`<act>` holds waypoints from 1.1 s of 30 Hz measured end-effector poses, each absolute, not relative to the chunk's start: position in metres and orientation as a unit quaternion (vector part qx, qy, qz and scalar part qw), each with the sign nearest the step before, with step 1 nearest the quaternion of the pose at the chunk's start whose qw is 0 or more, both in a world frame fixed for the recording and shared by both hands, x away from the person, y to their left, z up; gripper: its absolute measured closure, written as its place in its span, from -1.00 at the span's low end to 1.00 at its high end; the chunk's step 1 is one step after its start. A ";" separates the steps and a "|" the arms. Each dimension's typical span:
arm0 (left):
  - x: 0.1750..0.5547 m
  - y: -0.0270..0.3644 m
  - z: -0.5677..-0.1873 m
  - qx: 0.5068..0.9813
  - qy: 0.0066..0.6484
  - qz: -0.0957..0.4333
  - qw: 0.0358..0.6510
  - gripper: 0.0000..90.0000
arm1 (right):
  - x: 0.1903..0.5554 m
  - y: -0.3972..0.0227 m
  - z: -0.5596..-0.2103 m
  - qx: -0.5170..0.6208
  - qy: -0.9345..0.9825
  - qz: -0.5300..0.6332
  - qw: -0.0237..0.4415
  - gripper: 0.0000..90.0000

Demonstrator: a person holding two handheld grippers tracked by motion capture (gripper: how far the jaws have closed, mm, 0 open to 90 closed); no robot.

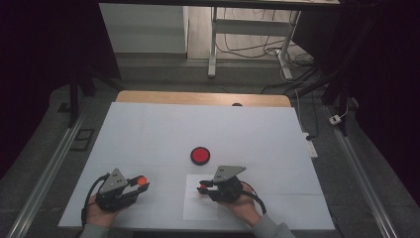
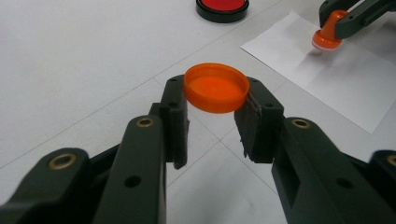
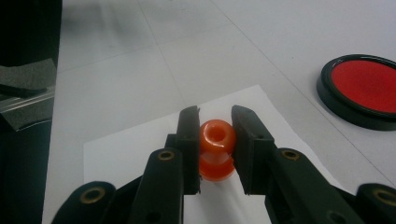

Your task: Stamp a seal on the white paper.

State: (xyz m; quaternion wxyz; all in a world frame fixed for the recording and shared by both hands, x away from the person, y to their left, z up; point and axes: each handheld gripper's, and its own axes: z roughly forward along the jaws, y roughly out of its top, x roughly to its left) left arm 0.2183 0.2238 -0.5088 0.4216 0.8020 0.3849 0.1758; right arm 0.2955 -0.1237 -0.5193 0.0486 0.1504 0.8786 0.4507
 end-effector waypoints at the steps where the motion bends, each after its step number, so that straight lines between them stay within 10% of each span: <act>1: 0.218 0.224 -0.509 0.802 0.385 0.176 0.421 0.45 | 0.295 -0.124 -0.520 0.150 0.879 0.450 0.049 0.61; 33: 0.218 0.224 -0.509 0.803 0.385 0.174 0.421 0.45 | 0.295 -0.118 -0.529 0.145 0.888 0.432 0.058 0.61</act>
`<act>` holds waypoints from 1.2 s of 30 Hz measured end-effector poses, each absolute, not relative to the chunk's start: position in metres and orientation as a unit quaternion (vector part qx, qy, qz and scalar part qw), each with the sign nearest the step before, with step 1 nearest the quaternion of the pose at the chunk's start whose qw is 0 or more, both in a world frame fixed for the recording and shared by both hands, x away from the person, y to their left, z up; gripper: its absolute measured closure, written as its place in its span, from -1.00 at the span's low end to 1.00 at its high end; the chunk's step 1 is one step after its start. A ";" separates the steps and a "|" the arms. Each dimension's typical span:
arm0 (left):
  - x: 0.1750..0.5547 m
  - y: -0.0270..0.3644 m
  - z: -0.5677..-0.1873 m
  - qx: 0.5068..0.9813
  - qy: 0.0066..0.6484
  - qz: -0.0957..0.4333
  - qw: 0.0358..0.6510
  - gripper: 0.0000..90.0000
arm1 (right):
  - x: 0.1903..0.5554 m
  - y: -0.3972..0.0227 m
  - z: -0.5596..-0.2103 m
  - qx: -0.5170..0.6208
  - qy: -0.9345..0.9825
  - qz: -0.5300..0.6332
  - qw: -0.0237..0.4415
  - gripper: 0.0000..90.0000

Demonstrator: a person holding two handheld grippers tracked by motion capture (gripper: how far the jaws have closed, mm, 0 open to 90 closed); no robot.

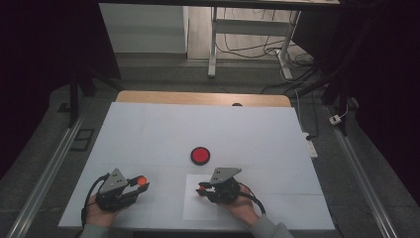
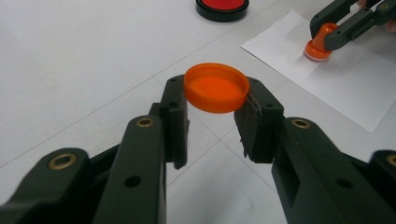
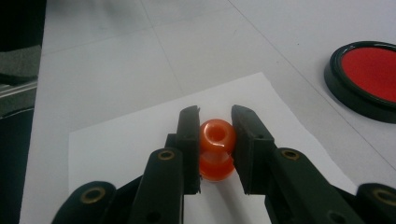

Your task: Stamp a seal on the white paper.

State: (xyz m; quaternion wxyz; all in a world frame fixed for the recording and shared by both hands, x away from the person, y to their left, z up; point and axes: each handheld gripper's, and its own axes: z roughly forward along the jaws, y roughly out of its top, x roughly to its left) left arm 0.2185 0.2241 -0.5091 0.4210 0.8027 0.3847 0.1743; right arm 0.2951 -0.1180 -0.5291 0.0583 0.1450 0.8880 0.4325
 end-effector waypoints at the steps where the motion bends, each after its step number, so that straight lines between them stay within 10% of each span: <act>1: 0.218 0.224 -0.509 0.803 0.385 0.175 0.421 0.45 | 0.295 -0.118 -0.529 0.142 0.889 0.430 0.061 0.61; 36: 0.217 0.225 -0.507 0.800 0.385 0.176 0.425 0.45 | 0.290 -0.119 -0.534 0.140 0.886 0.436 0.078 0.62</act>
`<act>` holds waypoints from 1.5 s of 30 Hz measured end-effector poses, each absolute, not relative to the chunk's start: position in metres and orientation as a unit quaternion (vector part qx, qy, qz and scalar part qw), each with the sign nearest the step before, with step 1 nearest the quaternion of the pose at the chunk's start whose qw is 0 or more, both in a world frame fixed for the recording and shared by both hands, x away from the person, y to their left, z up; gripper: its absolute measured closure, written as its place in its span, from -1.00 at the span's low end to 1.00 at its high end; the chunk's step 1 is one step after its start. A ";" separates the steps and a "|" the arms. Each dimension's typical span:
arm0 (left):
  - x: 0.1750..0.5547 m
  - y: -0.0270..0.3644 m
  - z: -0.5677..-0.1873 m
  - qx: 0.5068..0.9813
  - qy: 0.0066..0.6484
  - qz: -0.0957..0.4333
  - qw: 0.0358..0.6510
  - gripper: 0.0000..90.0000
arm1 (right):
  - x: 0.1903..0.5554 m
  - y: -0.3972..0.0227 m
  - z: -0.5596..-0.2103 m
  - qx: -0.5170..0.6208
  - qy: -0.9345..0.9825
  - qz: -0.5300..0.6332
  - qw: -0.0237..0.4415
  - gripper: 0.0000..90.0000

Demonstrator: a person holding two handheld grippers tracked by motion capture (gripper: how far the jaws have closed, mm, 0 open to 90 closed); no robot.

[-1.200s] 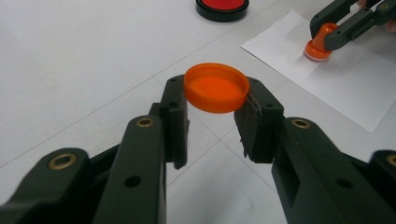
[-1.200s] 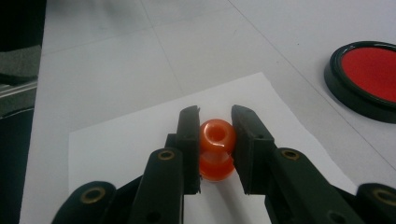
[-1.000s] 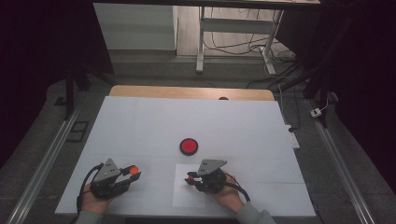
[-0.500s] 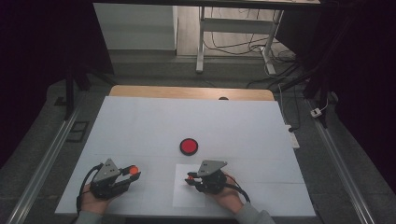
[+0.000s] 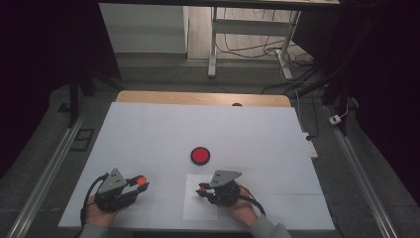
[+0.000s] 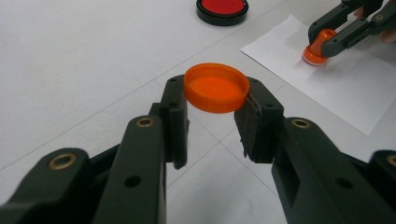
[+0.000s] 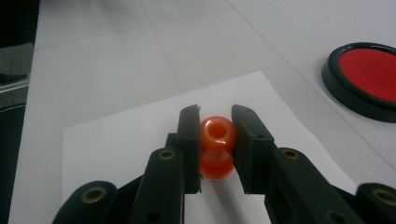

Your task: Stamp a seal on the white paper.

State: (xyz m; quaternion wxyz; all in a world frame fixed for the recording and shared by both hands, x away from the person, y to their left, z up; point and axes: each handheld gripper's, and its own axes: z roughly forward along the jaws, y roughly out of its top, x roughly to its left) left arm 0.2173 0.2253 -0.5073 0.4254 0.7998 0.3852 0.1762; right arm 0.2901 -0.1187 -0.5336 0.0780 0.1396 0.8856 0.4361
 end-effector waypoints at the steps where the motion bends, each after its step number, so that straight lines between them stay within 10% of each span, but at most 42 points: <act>1: 0.217 0.225 -0.507 0.800 0.385 0.176 0.425 0.45 | 0.290 -0.119 -0.534 0.140 0.885 0.436 0.078 0.62; 45: 0.217 0.227 -0.506 0.798 0.386 0.181 0.426 0.45 | 0.293 -0.141 -0.507 0.165 0.831 0.525 0.080 0.61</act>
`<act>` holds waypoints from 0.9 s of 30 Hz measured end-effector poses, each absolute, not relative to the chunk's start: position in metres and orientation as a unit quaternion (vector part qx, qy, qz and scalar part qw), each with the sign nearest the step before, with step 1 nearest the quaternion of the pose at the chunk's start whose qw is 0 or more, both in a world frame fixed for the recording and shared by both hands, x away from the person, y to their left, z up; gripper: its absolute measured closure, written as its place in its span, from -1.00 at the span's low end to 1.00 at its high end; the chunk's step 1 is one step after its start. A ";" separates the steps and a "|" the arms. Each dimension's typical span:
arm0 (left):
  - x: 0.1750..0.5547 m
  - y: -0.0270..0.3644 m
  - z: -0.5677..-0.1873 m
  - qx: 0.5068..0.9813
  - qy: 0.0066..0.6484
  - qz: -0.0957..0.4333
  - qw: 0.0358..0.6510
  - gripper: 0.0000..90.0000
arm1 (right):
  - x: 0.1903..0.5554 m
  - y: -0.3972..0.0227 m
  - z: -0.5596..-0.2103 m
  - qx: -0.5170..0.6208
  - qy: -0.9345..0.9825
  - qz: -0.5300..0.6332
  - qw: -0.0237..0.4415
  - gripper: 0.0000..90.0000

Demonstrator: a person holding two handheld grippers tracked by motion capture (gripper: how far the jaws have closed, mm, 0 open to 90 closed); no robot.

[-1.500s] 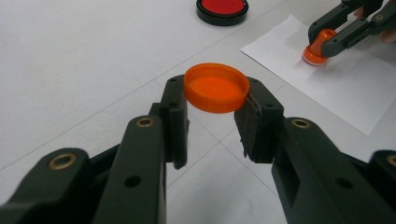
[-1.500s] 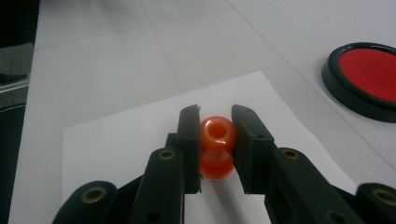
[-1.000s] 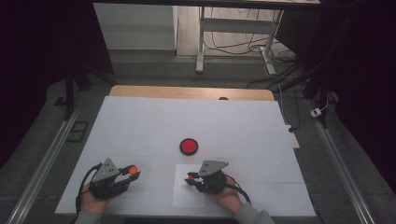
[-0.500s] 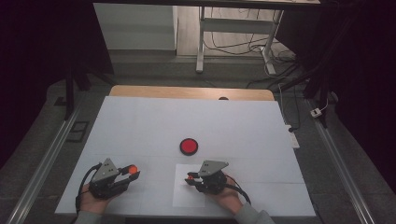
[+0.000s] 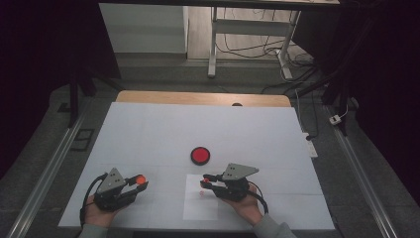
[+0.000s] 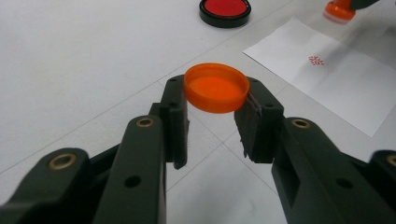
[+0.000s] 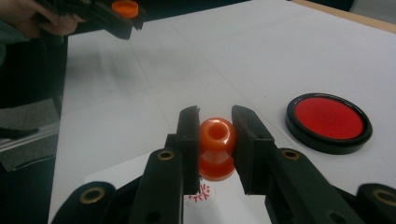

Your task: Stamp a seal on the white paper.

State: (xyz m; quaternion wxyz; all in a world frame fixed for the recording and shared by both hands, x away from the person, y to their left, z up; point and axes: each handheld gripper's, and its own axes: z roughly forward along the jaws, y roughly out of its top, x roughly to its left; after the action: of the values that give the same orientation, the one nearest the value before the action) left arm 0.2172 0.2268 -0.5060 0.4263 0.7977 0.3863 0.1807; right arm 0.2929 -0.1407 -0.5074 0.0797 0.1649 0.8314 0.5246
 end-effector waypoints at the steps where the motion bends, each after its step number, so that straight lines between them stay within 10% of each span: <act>1: 0.217 0.227 -0.506 0.798 0.386 0.181 0.426 0.45 | 0.294 -0.142 -0.506 0.166 0.829 0.529 0.075 0.61; 27: 0.218 0.226 -0.506 0.800 0.384 0.181 0.425 0.45 | 0.303 -0.175 -0.485 0.210 0.789 0.571 0.083 0.61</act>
State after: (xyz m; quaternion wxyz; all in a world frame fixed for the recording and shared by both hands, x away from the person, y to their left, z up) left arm 0.2177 0.2262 -0.5061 0.4247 0.7998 0.3836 0.1810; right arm 0.3028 -0.1747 -0.4849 0.0830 0.2099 0.7890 0.5714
